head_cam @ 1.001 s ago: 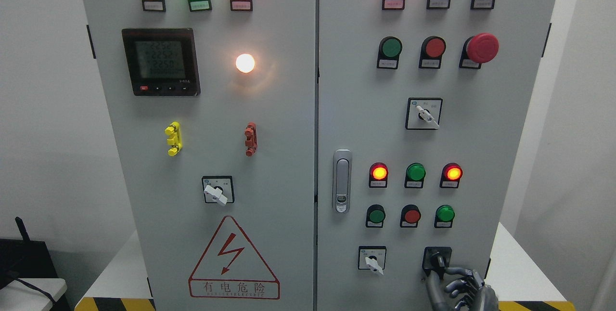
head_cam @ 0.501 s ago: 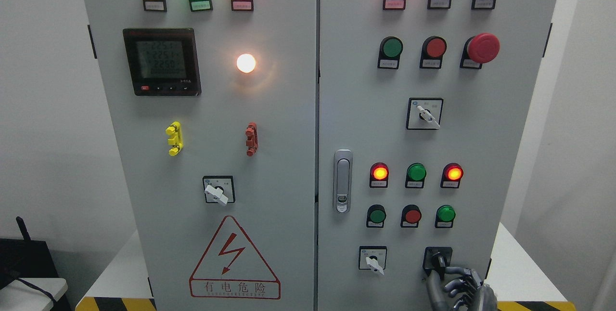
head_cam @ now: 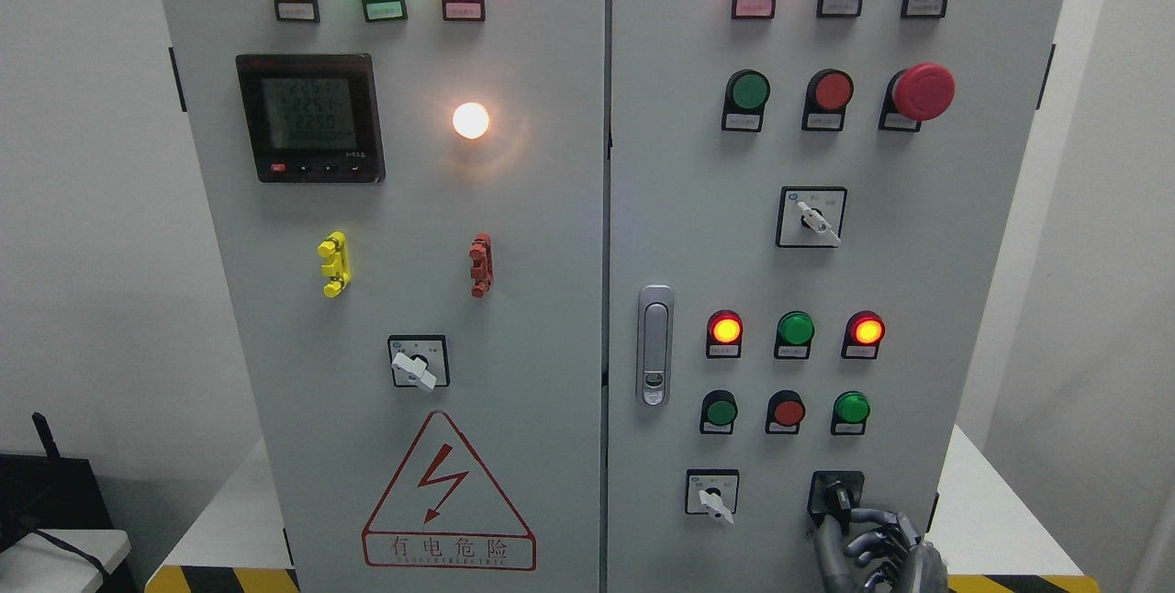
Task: Trip black knob to open circuit
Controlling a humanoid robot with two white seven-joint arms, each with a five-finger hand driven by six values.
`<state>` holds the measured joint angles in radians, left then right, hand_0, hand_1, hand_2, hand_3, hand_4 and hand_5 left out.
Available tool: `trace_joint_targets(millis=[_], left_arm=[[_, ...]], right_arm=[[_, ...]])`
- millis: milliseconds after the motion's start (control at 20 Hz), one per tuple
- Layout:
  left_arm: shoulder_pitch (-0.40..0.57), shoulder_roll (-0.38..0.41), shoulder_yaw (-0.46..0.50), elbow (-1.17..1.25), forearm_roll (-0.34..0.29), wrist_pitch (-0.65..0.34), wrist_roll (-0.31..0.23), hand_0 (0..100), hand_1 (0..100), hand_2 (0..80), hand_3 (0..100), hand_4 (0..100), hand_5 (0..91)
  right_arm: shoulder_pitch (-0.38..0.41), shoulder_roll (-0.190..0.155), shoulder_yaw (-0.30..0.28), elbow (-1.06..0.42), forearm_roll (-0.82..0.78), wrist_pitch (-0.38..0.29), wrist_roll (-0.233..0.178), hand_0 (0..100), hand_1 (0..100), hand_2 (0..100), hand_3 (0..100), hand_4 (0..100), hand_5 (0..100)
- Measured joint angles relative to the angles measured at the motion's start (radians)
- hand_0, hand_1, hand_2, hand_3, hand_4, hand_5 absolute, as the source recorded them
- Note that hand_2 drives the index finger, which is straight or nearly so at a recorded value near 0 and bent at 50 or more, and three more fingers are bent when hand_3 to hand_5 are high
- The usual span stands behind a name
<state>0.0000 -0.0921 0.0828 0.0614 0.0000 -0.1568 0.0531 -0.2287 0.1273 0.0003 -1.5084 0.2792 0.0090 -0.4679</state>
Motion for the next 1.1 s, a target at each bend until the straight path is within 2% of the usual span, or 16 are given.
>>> trace_joint_targets(millis=[1102], left_arm=[[0.0, 0.0, 0.0, 0.0, 0.0, 0.0, 0.0, 12, 39, 0.0, 0, 0, 0.0]], right_arm=[[0.0, 0.001, 0.0, -0.002, -0.005, -0.001, -0.002, 58, 79, 53, 82, 85, 89]])
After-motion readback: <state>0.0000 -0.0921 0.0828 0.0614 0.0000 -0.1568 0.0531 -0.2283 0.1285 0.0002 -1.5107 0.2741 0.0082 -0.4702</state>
